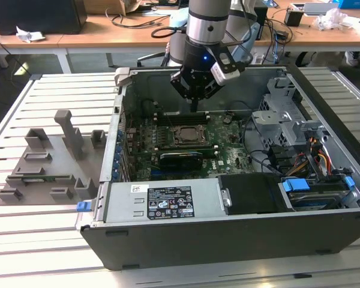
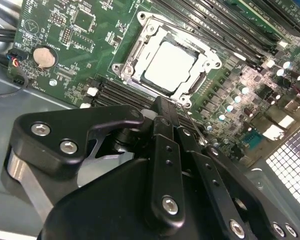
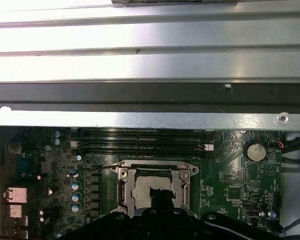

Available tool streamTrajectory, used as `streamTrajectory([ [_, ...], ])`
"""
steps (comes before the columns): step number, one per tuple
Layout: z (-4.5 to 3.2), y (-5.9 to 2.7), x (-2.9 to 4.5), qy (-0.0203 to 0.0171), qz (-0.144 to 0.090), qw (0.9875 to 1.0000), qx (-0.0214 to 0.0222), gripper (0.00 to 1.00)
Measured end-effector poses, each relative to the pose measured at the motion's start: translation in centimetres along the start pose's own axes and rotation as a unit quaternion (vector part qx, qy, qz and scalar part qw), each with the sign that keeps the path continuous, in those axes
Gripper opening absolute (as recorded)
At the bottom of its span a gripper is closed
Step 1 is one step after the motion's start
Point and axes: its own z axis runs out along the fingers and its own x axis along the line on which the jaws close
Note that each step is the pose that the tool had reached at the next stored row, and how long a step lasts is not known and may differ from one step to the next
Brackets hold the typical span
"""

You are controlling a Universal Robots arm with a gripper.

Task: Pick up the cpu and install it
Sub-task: 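Install the first cpu locking lever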

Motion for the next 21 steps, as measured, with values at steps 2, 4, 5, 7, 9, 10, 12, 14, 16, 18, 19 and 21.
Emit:
streamTrajectory([
  [2,-0.49,-0.01,0.04,-0.0001,0.0,1.0,0.0,0.11],
  [4,-1.14,-0.01,0.09,-0.0001,0.0,1.0,0.0,0.11],
  [5,-1.56,-0.02,0.13,-0.0001,0.0,1.0,0.0,0.11],
  [7,-2.36,-0.03,0.19,-0.0001,0.0,1.0,0.0,0.11],
  [9,-3.15,-0.04,0.25,-0.0001,0.0,1.0,0.0,0.11],
  [10,-3.15,-0.04,0.25,-0.0001,0.0,1.0,0.0,0.11],
  [12,-3.16,-0.04,0.25,-0.0001,0.0,1.0,-0.0001,0.11],
  [14,-3.18,-0.04,0.25,-0.0001,0.0,1.0,0.0,0.11],
  [16,-3.18,-0.04,0.26,-0.0001,0.0,1.0,0.0001,0.11],
  [18,-3.19,-0.04,0.29,-0.0002,-0.016,0.9999,0.0013,0.11],
  [19,-3.18,-0.04,0.29,-0.0004,-0.025,0.9997,0.002,0.11],
  [21,-3.18,-0.04,0.28,-0.0007,-0.048,0.9988,0.0038,0.11],
])
